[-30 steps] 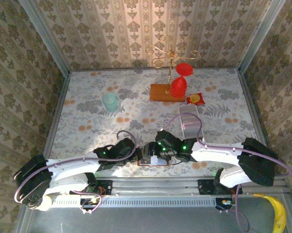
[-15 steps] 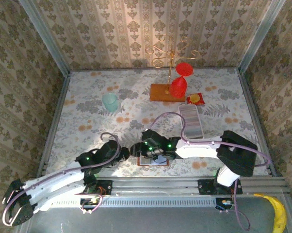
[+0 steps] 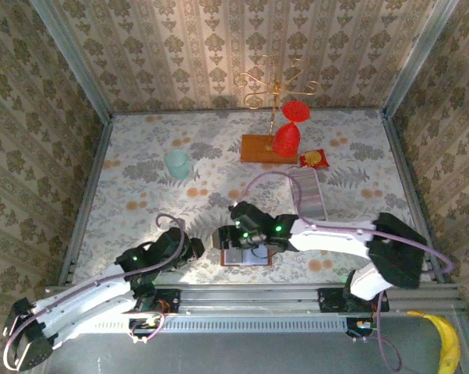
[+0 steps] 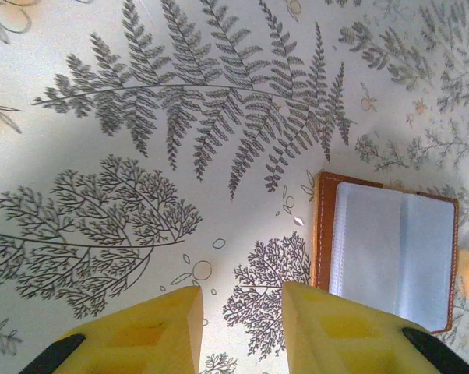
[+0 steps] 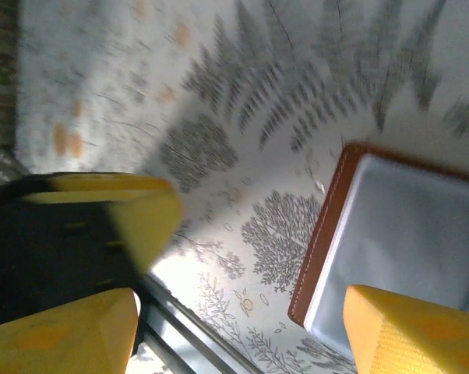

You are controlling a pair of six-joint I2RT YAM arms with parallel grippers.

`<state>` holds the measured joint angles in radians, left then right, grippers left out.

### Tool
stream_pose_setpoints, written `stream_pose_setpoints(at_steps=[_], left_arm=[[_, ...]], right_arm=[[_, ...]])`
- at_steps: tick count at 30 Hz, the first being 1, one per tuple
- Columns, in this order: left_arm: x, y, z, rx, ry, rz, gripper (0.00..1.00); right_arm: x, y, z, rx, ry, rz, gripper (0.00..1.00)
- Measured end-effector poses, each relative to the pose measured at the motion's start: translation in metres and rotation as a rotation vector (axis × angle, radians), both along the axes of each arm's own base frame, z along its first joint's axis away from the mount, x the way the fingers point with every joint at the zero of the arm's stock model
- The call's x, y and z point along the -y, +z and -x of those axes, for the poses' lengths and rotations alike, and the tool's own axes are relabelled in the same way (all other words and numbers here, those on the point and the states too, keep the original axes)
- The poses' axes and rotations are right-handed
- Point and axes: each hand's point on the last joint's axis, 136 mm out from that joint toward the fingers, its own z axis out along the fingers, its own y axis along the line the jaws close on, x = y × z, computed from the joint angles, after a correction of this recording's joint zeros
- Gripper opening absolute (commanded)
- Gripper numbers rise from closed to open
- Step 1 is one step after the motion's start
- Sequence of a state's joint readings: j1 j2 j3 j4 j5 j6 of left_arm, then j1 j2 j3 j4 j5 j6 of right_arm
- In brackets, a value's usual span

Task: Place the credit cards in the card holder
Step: Flip over the card slot in the card holder, then pick up the credit card from the storage box.

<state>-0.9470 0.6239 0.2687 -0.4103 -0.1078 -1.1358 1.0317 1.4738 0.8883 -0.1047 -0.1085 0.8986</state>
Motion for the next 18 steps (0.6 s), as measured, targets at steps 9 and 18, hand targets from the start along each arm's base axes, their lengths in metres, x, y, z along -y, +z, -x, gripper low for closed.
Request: stream_pose_setpoints(at_steps=[9,18], left_arm=[[0.028,0.005,-0.009,0.017,-0.103,-0.032,0.31],[0.054,0.027,-0.019,0.08,-0.186,-0.009,0.3]], right_arm=[[0.096,0.142,-0.011,0.824,0.319,0.14,0.81],[0.194,0.091,-0.026,1.058,0.86,0.823,0.84]])
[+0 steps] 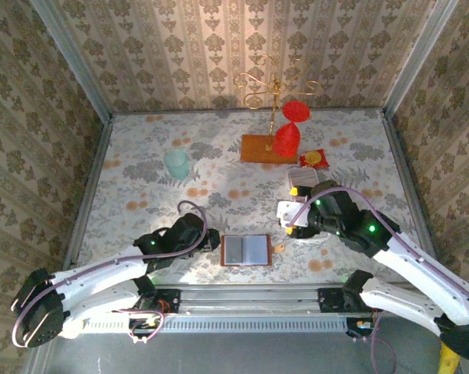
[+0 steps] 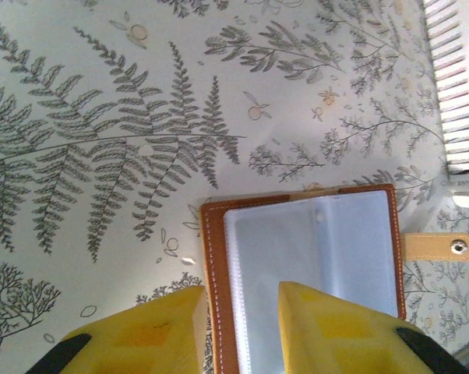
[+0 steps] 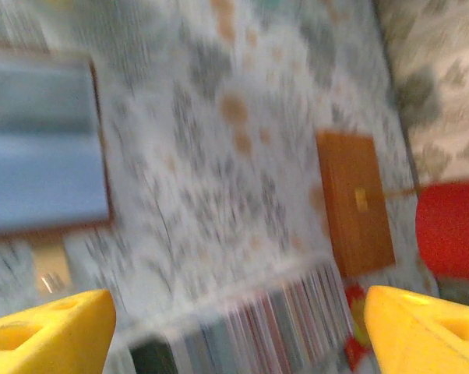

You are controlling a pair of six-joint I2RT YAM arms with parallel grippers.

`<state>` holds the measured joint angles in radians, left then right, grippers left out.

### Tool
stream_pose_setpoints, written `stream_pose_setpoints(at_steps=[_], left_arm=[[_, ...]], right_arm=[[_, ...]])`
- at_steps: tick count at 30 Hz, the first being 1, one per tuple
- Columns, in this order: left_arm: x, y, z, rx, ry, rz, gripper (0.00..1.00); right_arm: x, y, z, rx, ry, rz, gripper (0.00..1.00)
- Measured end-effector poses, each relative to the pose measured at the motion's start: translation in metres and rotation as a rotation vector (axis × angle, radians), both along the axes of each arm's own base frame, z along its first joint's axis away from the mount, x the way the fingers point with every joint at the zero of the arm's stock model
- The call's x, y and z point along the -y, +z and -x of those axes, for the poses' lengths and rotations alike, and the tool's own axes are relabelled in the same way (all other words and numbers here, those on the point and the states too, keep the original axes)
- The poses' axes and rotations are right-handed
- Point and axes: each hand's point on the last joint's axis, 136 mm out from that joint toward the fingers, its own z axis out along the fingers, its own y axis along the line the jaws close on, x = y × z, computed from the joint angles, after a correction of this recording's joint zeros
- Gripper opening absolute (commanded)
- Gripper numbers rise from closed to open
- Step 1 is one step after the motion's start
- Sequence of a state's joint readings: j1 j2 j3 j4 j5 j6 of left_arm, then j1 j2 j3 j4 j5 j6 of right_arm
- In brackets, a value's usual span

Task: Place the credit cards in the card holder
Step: Pick up the credit card from the storage box.

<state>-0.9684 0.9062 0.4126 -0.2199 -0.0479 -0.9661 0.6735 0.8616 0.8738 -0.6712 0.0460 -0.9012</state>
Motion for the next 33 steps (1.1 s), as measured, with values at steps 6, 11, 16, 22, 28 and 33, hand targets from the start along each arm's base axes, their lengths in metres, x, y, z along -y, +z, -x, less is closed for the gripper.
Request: stream_pose_setpoints(at_steps=[6,11,16,22,28,33], left_arm=[[0.0,0.011,0.0,0.034,-0.017,0.024,0.3],[-0.005,0.021,0.003,0.069,-0.013,0.069,0.31],[-0.013,0.019,0.007,0.08,-0.008,0.079,0.32],[-0.017,0.017,0.007,0.084,0.001,0.08,0.32],[-0.02,0.013,0.007,0.078,0.01,0.069,0.32],[-0.022,0.009,0.007,0.071,0.011,0.06,0.32]], right_arm=[[0.05,-0.068,-0.019,-0.059,0.04,0.288,0.86],[0.059,-0.105,-0.026,-0.124,0.094,0.383,0.91],[0.057,-0.118,-0.041,-0.113,0.108,0.402,0.92],[0.059,-0.137,-0.051,-0.132,0.118,0.43,0.89],[0.061,-0.152,-0.049,-0.172,0.154,0.468,0.82],[0.062,-0.153,-0.047,-0.178,0.172,0.481,0.65]])
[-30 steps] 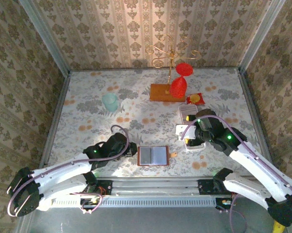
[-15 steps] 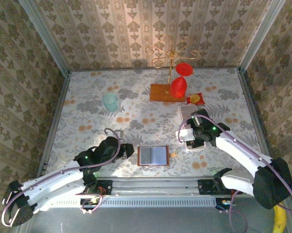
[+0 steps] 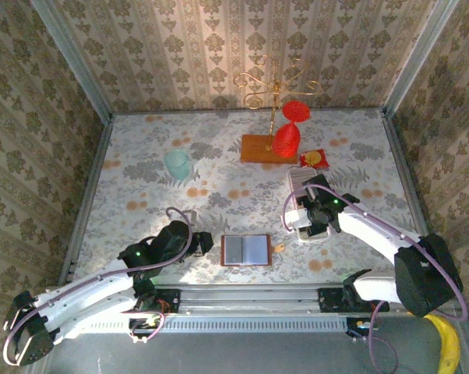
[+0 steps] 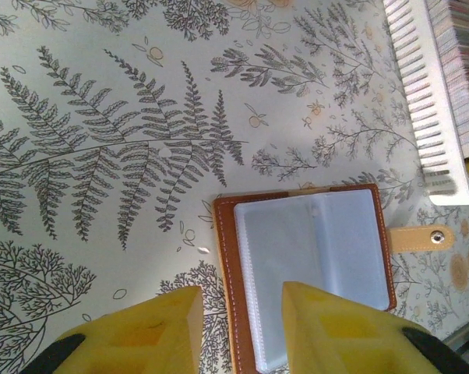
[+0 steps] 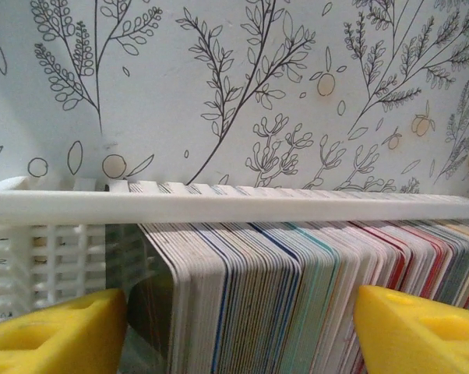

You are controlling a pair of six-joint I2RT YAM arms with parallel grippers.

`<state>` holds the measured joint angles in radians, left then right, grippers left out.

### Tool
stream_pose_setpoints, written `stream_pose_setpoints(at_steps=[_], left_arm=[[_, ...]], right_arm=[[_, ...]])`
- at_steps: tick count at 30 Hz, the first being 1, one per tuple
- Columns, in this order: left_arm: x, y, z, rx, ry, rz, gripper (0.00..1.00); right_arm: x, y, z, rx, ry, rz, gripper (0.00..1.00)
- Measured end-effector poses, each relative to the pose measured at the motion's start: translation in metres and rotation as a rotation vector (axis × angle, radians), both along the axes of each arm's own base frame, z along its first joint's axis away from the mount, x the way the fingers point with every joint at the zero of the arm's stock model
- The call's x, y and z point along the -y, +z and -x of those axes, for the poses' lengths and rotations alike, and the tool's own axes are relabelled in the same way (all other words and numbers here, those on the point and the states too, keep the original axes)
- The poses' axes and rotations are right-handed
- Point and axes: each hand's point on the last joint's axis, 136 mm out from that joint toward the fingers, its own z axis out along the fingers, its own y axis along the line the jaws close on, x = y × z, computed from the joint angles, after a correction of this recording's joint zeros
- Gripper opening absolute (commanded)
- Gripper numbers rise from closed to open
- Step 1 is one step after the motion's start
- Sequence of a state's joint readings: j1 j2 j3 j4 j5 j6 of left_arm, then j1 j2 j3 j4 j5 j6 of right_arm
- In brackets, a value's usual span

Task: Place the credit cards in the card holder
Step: Pick up the credit card from the storage box.

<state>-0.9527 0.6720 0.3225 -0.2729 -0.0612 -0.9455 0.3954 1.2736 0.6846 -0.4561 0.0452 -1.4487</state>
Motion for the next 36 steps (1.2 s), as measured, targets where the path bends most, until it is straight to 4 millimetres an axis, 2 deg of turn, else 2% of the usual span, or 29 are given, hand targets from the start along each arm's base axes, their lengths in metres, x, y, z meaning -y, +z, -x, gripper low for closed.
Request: stream_pose_setpoints(at_steps=[12,20,24,27,30,33,36], left_arm=[[-0.001,-0.005,-0.001,-0.014,0.006,-0.012,0.31],[0.001,-0.006,0.0,-0.02,0.0,-0.01,0.31],[0.001,-0.006,0.0,-0.019,-0.002,-0.008,0.31],[0.002,-0.006,0.0,-0.02,-0.002,-0.007,0.33],[0.003,-0.007,0.001,-0.027,-0.007,-0.007,0.38],[0.006,-0.011,0.002,-0.043,-0.018,-0.013,0.47],[0.008,-0.017,0.003,-0.07,-0.028,-0.033,0.57]], right_arm=[[0.006,0.013,0.014,0.004,0.034,0.016,0.29],[0.008,0.022,0.022,0.014,0.035,0.011,0.11],[0.008,0.032,0.037,0.011,0.043,0.005,0.06],[0.002,0.051,0.049,0.014,0.048,-0.019,0.05],[-0.015,0.081,0.063,0.016,0.029,-0.101,0.01],[-0.034,0.112,0.081,-0.004,-0.033,-0.247,0.0],[-0.049,0.129,0.096,-0.062,-0.175,-0.425,0.0]])
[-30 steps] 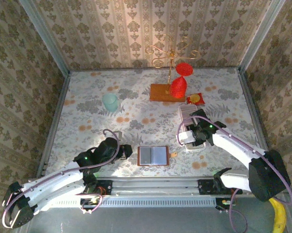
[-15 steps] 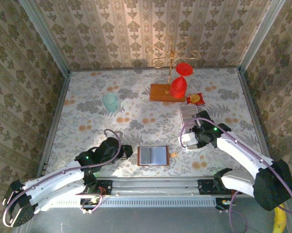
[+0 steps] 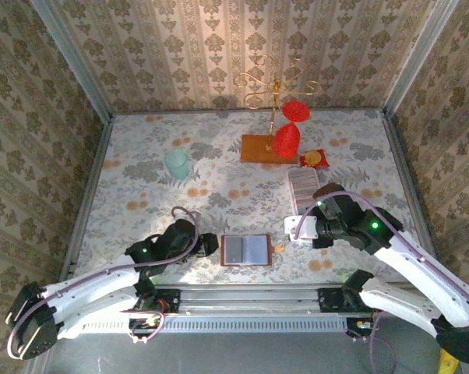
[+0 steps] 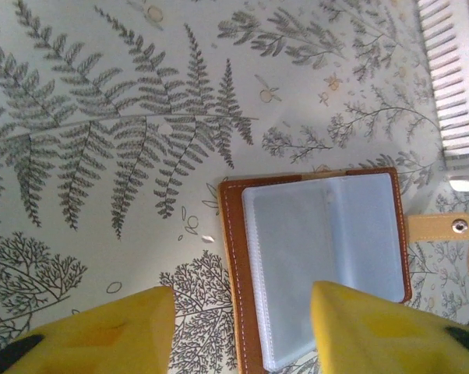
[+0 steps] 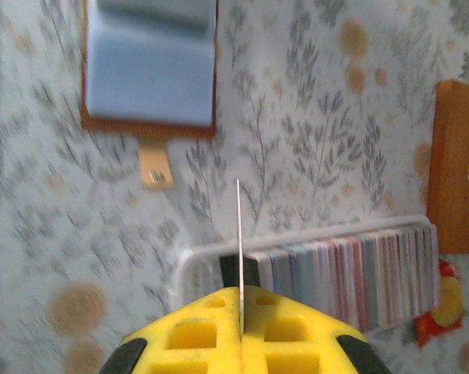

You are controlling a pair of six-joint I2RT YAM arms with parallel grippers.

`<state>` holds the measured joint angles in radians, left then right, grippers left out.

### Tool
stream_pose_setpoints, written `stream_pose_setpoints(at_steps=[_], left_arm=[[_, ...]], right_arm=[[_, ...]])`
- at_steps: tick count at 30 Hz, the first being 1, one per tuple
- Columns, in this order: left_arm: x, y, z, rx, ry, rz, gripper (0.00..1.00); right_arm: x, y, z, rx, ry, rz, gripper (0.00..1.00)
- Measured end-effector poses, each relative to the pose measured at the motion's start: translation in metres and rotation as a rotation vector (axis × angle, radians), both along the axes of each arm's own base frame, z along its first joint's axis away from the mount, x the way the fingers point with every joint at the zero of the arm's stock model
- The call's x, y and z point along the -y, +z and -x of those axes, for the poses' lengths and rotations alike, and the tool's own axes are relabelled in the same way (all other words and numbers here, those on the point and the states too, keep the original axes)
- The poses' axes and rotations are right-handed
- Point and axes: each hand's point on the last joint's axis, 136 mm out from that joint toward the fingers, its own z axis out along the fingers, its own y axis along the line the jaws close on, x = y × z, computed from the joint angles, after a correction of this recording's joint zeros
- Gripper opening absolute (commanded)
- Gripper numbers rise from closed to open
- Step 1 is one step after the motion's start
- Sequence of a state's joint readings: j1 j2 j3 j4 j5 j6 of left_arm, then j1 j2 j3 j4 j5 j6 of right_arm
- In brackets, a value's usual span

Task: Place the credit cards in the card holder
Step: Pick up the credit card from the storage box, then insert the credit card into the card slot.

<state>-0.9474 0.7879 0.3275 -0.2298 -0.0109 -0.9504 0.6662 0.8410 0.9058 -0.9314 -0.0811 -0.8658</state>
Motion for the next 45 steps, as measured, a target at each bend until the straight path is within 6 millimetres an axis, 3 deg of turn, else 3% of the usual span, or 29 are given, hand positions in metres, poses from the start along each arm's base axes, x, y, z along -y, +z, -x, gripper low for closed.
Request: stream_pose_setpoints(at_steps=[3,6,13,19,26,31,38,45], left_arm=[[0.006,-0.004,0.0,-0.028,-0.018,-0.024,0.64],[0.017,-0.006,0.002,-0.045,-0.052,-0.055,0.72],[0.047,0.0,0.003,-0.052,-0.117,-0.137,0.79],[0.056,-0.014,0.004,-0.096,-0.135,-0.25,0.72],[0.05,-0.036,0.01,-0.168,-0.142,-0.37,0.67],[0.05,-0.037,0.012,-0.183,-0.146,-0.366,0.64],[0.053,-0.044,0.016,-0.213,-0.155,-0.368,0.59],[0.052,-0.051,0.019,-0.24,-0.155,-0.381,0.44]], right_arm=[[-0.012,0.009,0.002,-0.106,-0.221,-0.207,0.0],[-0.023,0.006,-0.005,-0.24,-0.474,-0.423,0.0],[-0.046,-0.036,-0.016,-0.603,-0.914,-0.743,0.0],[-0.05,-0.074,-0.019,-0.773,-1.133,-0.856,0.0],[-0.057,-0.103,-0.017,-0.908,-1.242,-0.9,0.0],[-0.068,-0.102,-0.021,-0.955,-1.238,-0.928,0.0],[-0.077,-0.115,-0.02,-0.984,-1.248,-0.885,0.0],[-0.097,-0.116,-0.026,-1.009,-1.227,-0.852,0.0]])
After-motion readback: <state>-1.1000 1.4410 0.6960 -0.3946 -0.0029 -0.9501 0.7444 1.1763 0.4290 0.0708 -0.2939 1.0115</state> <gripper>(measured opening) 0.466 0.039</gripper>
